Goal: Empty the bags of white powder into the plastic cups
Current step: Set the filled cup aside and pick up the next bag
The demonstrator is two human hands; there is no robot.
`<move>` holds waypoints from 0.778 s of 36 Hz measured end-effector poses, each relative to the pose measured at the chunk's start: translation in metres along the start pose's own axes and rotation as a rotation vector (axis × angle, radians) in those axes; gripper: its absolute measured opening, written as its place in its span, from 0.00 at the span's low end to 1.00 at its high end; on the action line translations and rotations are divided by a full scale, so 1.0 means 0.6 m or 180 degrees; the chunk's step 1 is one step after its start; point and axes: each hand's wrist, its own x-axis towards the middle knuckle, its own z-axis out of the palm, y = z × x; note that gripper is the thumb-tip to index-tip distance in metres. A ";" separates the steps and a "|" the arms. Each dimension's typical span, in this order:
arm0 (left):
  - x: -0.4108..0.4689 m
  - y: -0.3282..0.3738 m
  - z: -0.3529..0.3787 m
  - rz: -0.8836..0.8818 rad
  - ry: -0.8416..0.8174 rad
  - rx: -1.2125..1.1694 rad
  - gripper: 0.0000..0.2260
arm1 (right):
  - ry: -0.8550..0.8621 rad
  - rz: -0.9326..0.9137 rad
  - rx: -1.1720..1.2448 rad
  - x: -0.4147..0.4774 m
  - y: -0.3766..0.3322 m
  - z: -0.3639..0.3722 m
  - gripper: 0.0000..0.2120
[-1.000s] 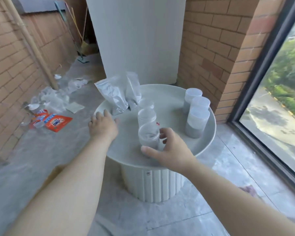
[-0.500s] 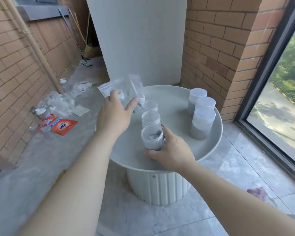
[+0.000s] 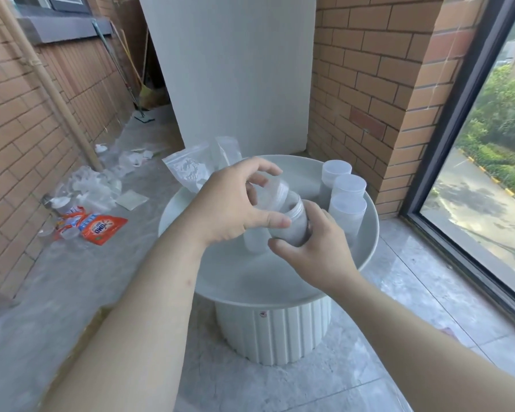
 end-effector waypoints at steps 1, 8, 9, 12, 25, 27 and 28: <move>0.001 0.000 0.001 0.0021 0.0018 0.0162 0.30 | -0.0010 -0.0050 -0.0030 0.000 0.001 0.001 0.25; 0.005 0.011 0.030 -0.0168 -0.0218 0.1316 0.22 | -0.0010 -0.0363 -0.0121 -0.003 0.007 0.015 0.30; 0.006 0.012 0.034 -0.0280 -0.0177 0.1440 0.22 | -0.0025 -0.0353 -0.0140 -0.003 0.008 0.017 0.29; 0.004 0.014 0.046 -0.0681 0.0011 0.1575 0.25 | -0.0059 -0.0445 -0.0403 -0.003 0.011 0.024 0.28; 0.008 0.012 0.053 -0.1022 -0.0087 0.1605 0.30 | 0.0152 -0.0463 -0.0876 -0.003 0.013 0.028 0.29; 0.008 0.010 0.043 -0.0898 -0.0317 0.1287 0.28 | 0.0143 -0.0304 -0.0762 0.002 0.013 0.024 0.29; 0.007 0.009 0.037 -0.0805 -0.0428 0.1165 0.27 | 0.0113 -0.0199 -0.0661 0.004 0.011 0.021 0.29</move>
